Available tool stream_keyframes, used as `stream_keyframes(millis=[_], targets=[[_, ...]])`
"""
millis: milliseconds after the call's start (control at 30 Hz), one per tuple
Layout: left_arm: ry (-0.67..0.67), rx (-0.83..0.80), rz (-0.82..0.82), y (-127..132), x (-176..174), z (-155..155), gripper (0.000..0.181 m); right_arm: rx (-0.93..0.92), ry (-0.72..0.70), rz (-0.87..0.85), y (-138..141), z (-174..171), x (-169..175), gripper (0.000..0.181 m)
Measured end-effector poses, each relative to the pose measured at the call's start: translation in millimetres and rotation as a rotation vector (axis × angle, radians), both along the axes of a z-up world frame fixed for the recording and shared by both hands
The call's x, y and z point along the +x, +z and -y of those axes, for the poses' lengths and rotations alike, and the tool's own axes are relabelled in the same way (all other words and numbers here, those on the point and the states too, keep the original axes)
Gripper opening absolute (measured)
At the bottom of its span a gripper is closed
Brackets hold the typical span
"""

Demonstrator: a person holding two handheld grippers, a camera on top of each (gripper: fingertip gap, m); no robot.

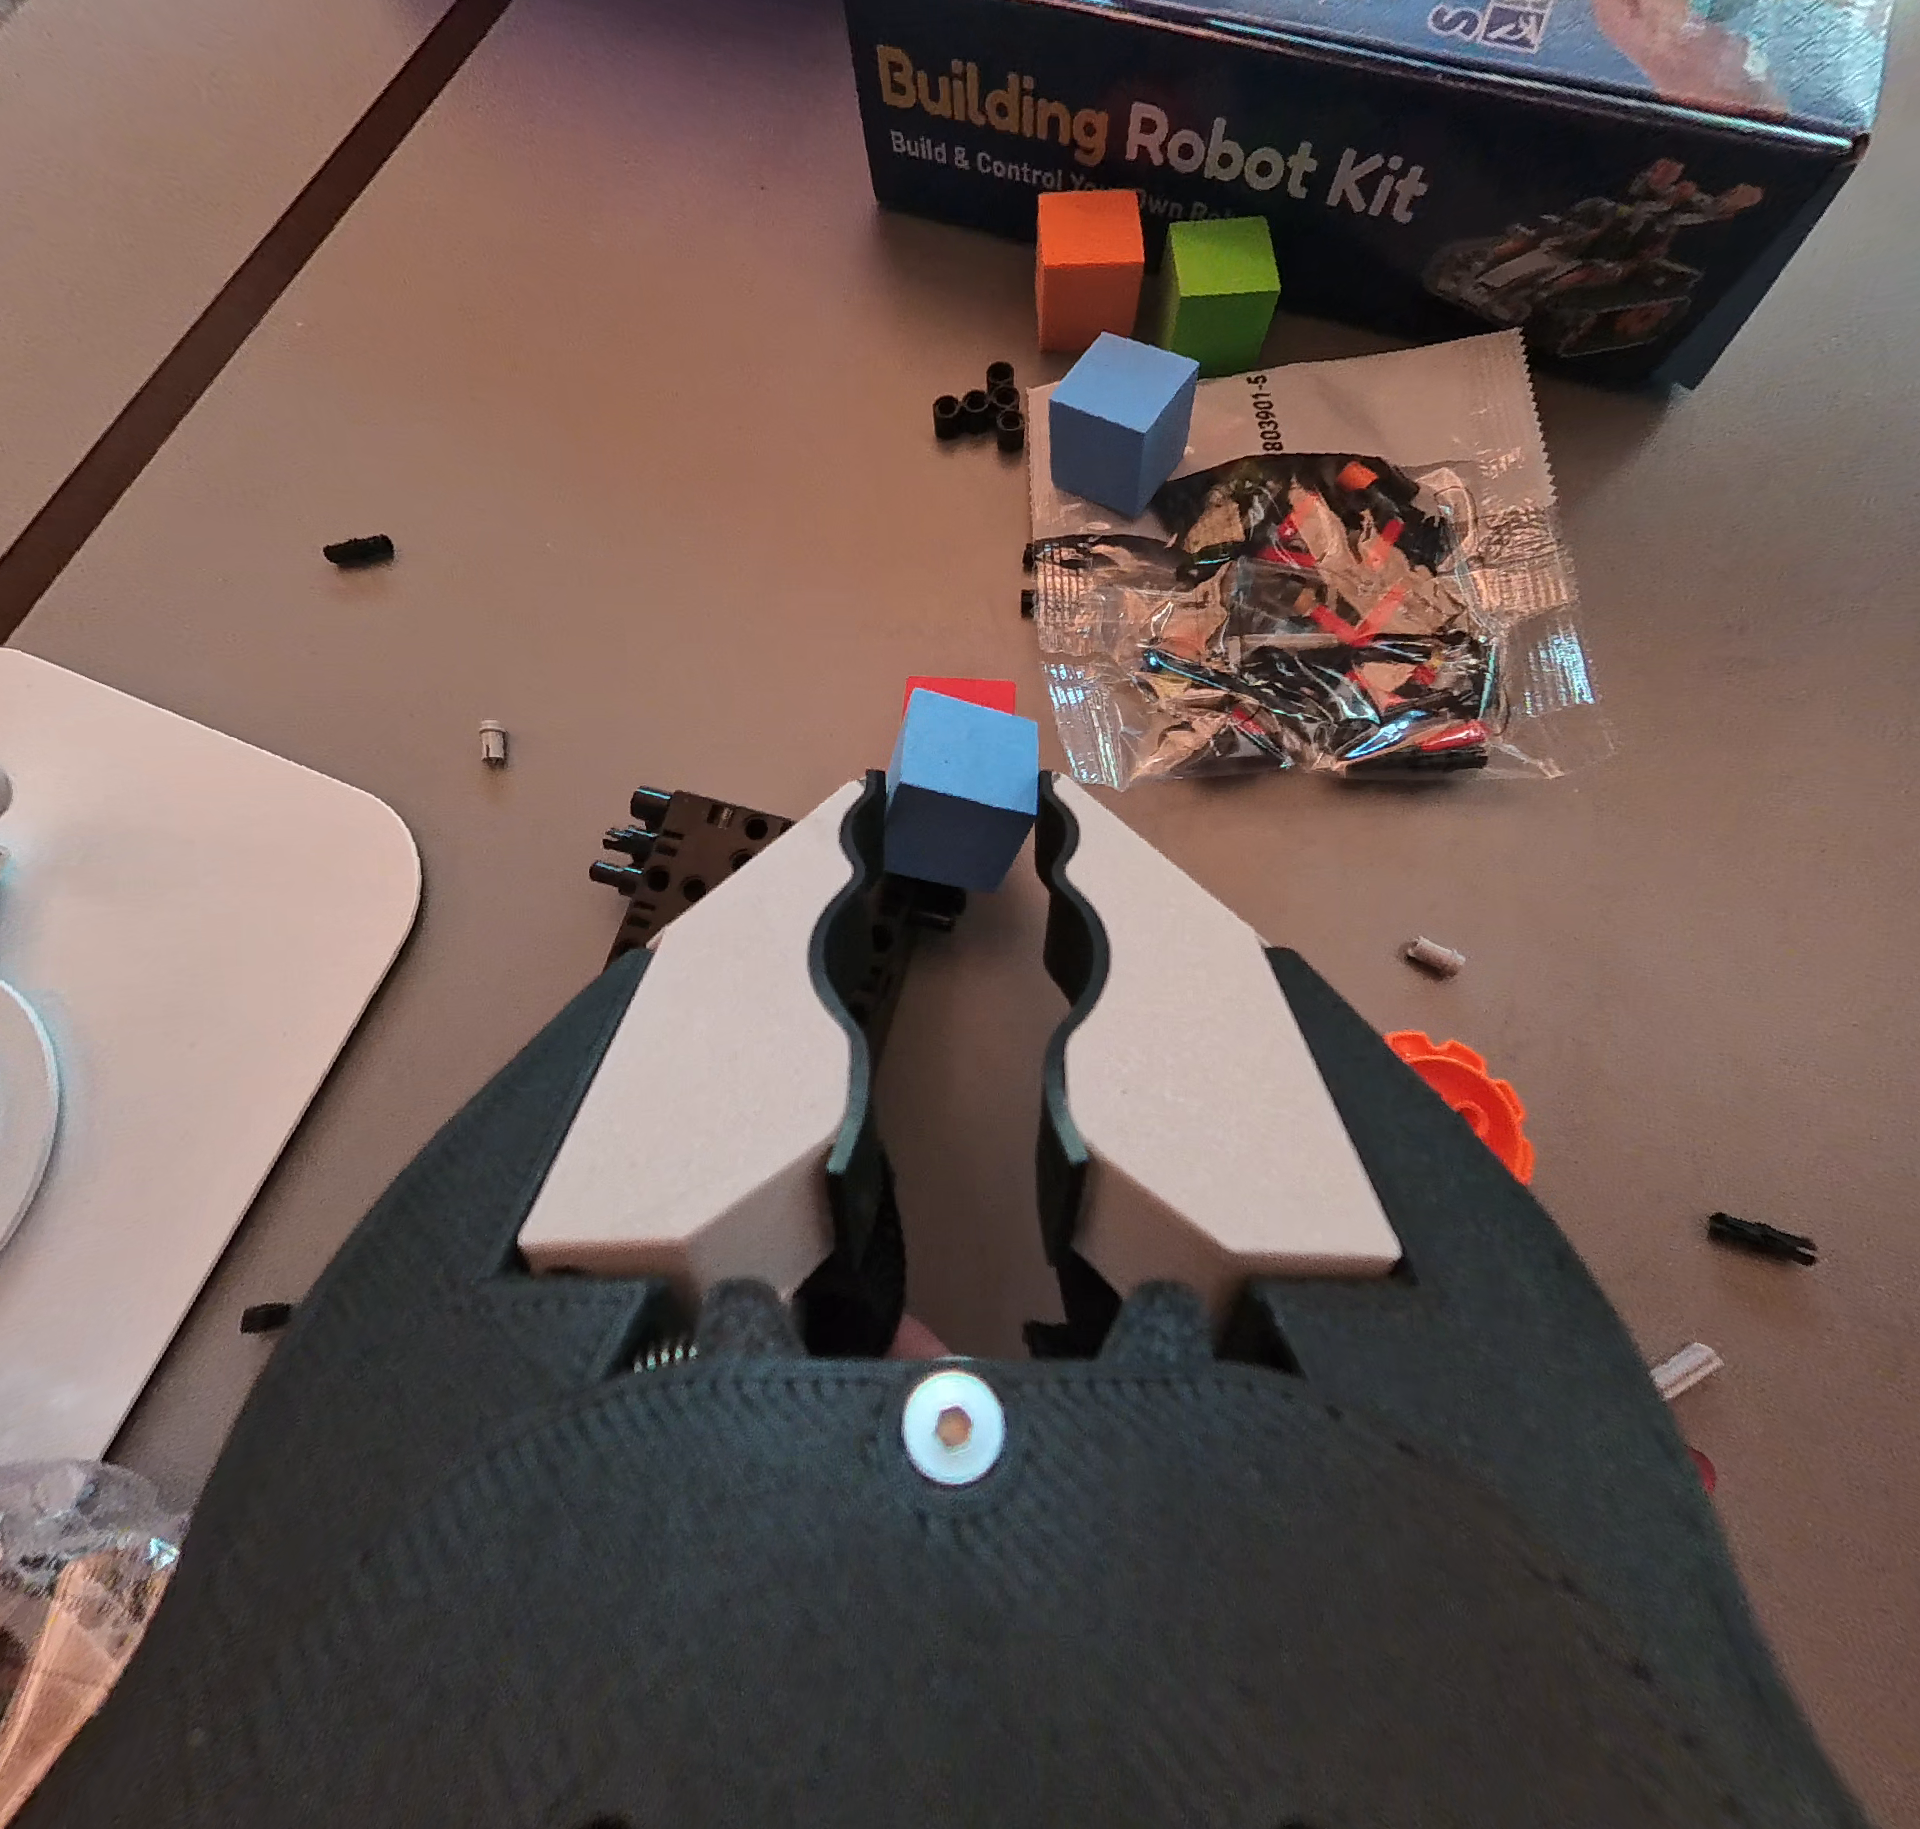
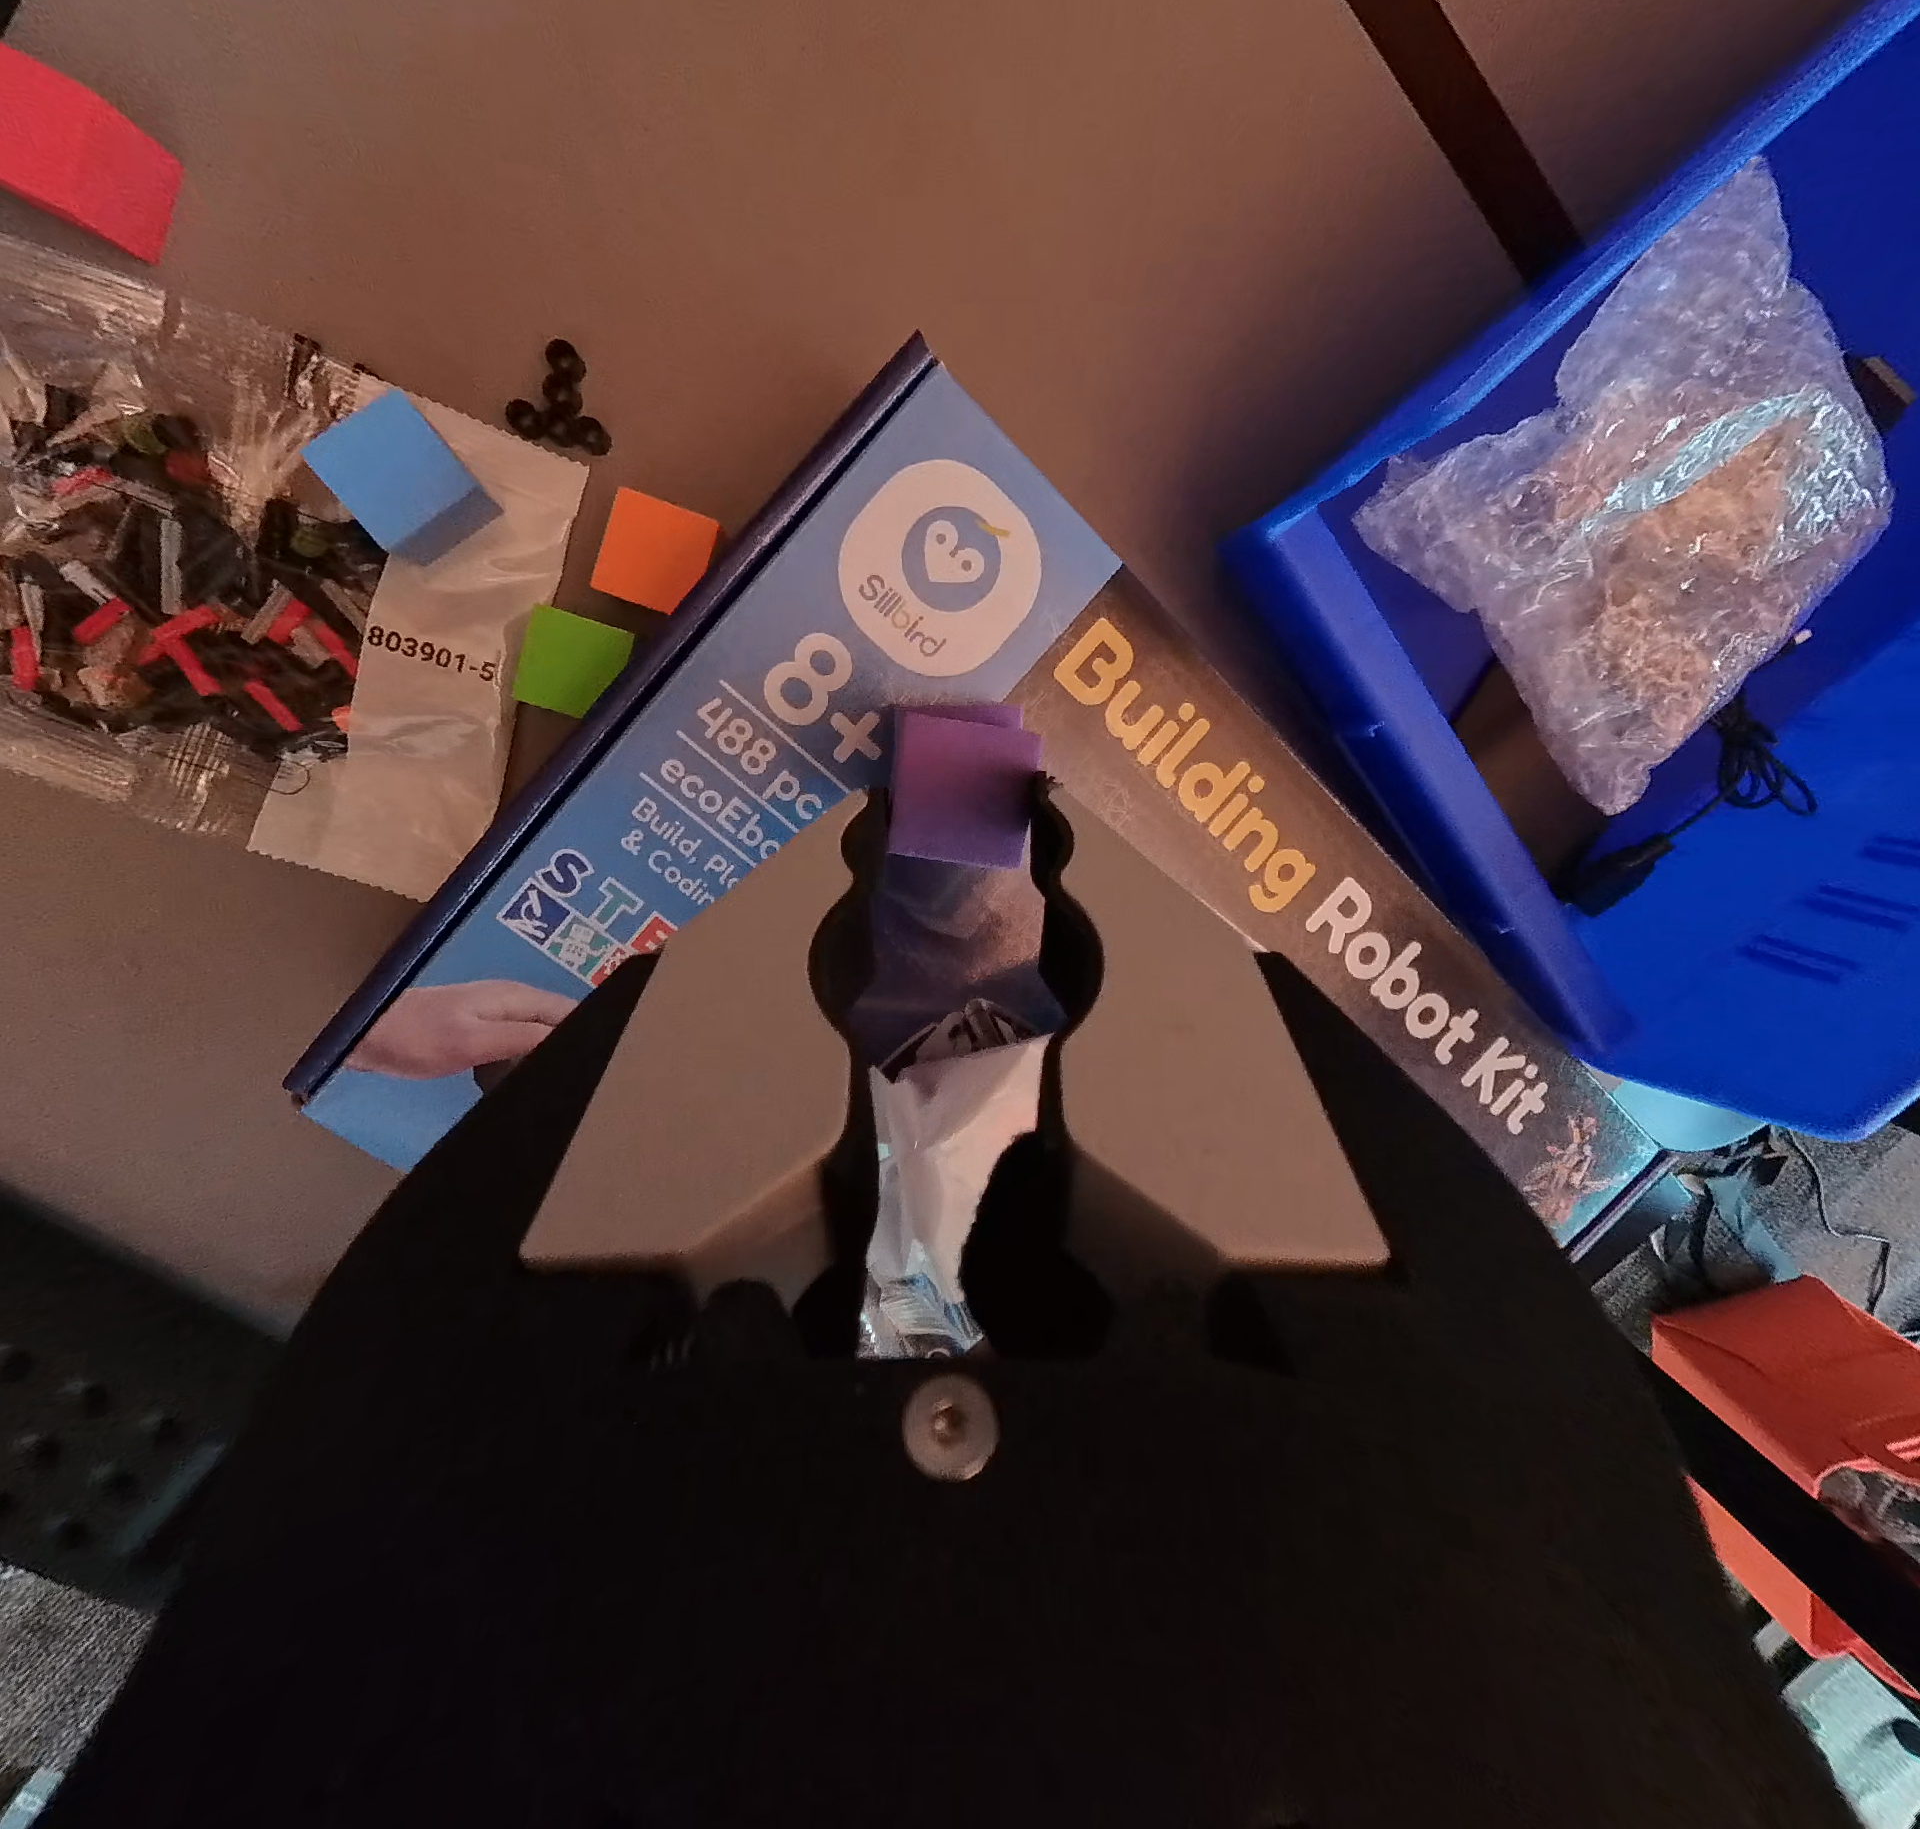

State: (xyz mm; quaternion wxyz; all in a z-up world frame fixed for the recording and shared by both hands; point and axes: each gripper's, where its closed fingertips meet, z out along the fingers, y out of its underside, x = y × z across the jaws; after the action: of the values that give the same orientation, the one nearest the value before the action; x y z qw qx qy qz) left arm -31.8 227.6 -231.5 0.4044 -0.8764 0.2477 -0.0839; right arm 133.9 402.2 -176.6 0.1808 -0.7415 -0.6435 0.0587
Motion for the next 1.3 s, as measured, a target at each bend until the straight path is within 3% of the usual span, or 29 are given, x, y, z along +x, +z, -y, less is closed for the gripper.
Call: stream_keyframes(millis=[400, 533, 667, 833, 967, 1033, 1167, 1300], targets=[[0.000, 0.004, 0.002, 2, 0, 0, 0.026, 0.007, -0.011, -0.012, -1, -4, -5, 0.026], [0.000, 0.016, 0.012, 5, 0, 0, 0.027, 0.059, -0.035, -0.031, 10, -8, -4, 0.045], [0.000, 0.012, 0.013, 4, 1, 0, 0.027, 0.077, 0.107, -0.123, 26, 32, -37, 0.044], [0.002, 0.011, 0.007, 4, -1, 0, 0.026, -0.024, 0.362, -0.020, -25, 107, -75, 0.052], [0.004, 0.017, 0.006, 6, -2, 1, 0.026, -0.001, 0.378, 0.137, -72, 108, -78, 0.049], [0.006, 0.018, 0.006, 6, -3, 1, 0.026, -0.007, 0.353, 0.158, -80, 105, -79, 0.028], [0.003, 0.017, 0.009, 6, -2, 0, 0.027, -0.011, 0.336, 0.077, -59, 103, -86, 0.027], [0.006, 0.022, 0.016, 8, -2, 0, 0.027, 0.040, 0.276, -0.013, -1, 80, -74, 0.026]])
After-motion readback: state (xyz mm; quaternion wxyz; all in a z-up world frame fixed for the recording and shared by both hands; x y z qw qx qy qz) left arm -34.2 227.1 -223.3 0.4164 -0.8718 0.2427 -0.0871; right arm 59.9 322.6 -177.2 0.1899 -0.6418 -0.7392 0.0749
